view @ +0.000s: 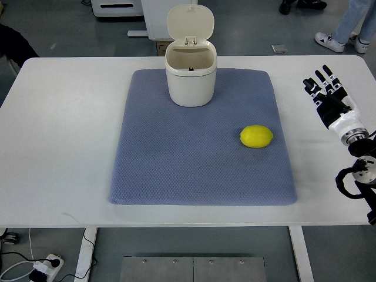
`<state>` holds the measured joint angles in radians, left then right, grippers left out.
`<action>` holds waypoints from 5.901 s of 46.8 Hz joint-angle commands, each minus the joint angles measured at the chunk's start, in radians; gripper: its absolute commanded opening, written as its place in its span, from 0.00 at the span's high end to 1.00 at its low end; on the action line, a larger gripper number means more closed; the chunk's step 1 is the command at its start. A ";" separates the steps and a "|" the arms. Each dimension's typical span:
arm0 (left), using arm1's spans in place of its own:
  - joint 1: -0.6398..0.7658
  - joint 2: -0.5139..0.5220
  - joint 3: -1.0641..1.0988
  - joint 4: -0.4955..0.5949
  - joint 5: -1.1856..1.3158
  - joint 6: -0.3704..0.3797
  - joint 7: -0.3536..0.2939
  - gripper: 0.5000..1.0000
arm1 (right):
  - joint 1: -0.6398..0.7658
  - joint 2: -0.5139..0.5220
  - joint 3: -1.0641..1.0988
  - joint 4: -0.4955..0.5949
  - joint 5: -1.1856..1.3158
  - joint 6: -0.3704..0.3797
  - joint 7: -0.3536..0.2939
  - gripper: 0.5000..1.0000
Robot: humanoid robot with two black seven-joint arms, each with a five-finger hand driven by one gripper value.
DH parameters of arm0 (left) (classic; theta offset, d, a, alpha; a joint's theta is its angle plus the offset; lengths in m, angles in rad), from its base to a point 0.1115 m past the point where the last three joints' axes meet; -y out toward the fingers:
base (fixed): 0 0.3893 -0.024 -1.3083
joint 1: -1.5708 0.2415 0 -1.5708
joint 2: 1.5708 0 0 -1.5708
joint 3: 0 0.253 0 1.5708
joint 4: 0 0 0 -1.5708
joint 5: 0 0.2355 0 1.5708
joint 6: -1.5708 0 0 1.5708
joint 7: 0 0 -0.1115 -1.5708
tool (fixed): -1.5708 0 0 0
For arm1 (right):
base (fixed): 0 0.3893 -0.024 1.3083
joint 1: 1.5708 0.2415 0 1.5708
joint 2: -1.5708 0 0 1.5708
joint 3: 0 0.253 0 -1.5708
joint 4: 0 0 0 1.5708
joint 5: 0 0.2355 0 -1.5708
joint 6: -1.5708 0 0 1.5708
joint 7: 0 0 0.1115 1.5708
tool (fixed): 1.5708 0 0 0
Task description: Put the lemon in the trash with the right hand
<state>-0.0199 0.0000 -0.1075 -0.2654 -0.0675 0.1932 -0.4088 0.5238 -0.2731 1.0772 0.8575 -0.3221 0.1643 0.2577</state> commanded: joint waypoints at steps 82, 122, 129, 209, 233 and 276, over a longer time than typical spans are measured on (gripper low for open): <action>0.000 0.000 0.000 0.000 0.000 0.000 -0.001 0.00 | 0.121 -0.138 -0.508 0.029 -0.158 0.014 0.353 0.00; 0.000 0.000 0.000 0.000 0.000 0.000 0.001 0.00 | 0.160 -0.135 -0.738 0.025 -0.195 -0.066 0.353 0.00; 0.000 0.000 0.000 0.000 0.000 0.000 0.001 0.00 | 0.159 -0.133 -0.757 0.025 -0.207 -0.081 0.353 0.00; 0.000 0.000 0.000 0.000 0.000 0.000 0.001 0.00 | 0.147 -0.034 -0.835 -0.104 -0.206 -0.112 0.353 0.06; 0.000 0.000 0.000 0.000 0.000 0.000 0.001 0.00 | 0.148 -0.035 -0.836 -0.103 -0.193 -0.108 0.353 0.53; 0.000 0.000 0.000 0.000 0.000 0.000 0.001 0.00 | 0.294 -0.052 -0.823 -0.095 -0.166 -0.091 0.353 1.00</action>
<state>-0.0199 0.0000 -0.1073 -0.2654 -0.0675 0.1933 -0.4088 0.7938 -0.3184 0.2547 0.7621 -0.4882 0.0738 0.6109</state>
